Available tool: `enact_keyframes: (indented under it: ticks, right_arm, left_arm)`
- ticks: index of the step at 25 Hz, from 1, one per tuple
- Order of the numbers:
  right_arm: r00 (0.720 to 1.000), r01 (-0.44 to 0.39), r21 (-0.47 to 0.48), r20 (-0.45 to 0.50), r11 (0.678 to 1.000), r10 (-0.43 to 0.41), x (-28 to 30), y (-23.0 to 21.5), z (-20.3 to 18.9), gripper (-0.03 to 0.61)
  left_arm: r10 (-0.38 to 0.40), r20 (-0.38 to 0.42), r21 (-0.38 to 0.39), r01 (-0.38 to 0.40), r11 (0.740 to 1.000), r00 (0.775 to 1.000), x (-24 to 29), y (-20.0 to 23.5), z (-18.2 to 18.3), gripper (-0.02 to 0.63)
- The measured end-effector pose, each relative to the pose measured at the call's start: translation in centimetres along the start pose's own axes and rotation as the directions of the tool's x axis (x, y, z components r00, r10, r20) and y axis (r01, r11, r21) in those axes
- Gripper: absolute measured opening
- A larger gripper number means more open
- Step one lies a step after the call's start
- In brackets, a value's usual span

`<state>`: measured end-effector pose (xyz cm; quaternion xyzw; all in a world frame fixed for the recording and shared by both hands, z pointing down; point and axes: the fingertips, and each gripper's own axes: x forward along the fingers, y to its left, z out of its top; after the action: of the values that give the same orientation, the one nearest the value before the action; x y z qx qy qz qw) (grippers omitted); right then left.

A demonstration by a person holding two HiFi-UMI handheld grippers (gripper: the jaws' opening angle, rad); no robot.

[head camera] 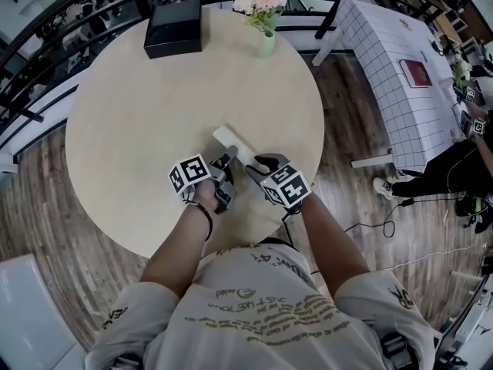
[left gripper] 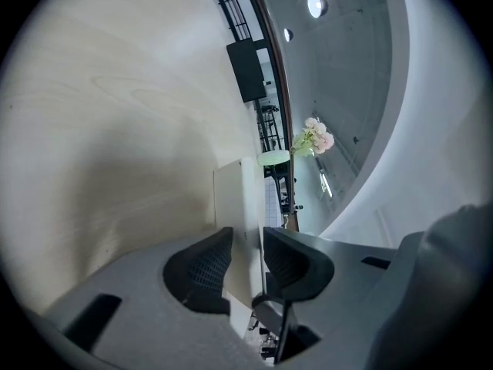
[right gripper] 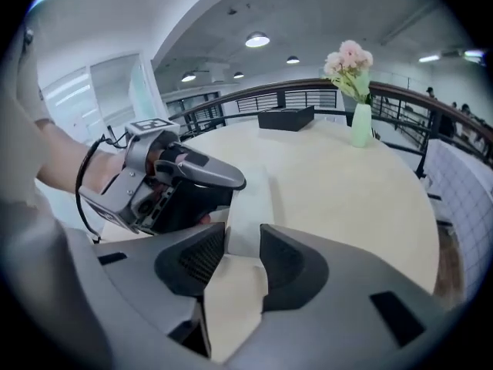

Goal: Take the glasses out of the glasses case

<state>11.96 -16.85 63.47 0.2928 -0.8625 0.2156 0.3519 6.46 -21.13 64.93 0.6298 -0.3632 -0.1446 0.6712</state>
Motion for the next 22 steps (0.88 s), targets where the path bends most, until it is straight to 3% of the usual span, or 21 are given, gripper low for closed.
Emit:
enact_keyframes:
  ticks: [8, 13, 22]
  right_arm:
    - [0.999, -0.045, 0.101, 0.016, 0.994, 0.044, -0.1, -0.5, 0.1, 0.152]
    - [0.995, -0.095, 0.222, 0.052, 0.97, 0.086, -0.2, -1.1, 0.0, 0.152]
    - [0.989, -0.139, 0.315, 0.091, 0.939, 0.116, -0.3, -1.1, 0.2, 0.138]
  left_arm:
    - [-0.013, 0.003, 0.024, 0.013, 1.0, 1.0, 0.2, 0.1, 0.1, 0.138]
    - [-0.038, 0.002, 0.036, 0.038, 0.999, 0.999, 0.5, 0.1, 0.1, 0.14]
    - [-0.091, -0.004, 0.004, 0.091, 0.996, 0.996, 0.3, 0.3, 0.1, 0.14]
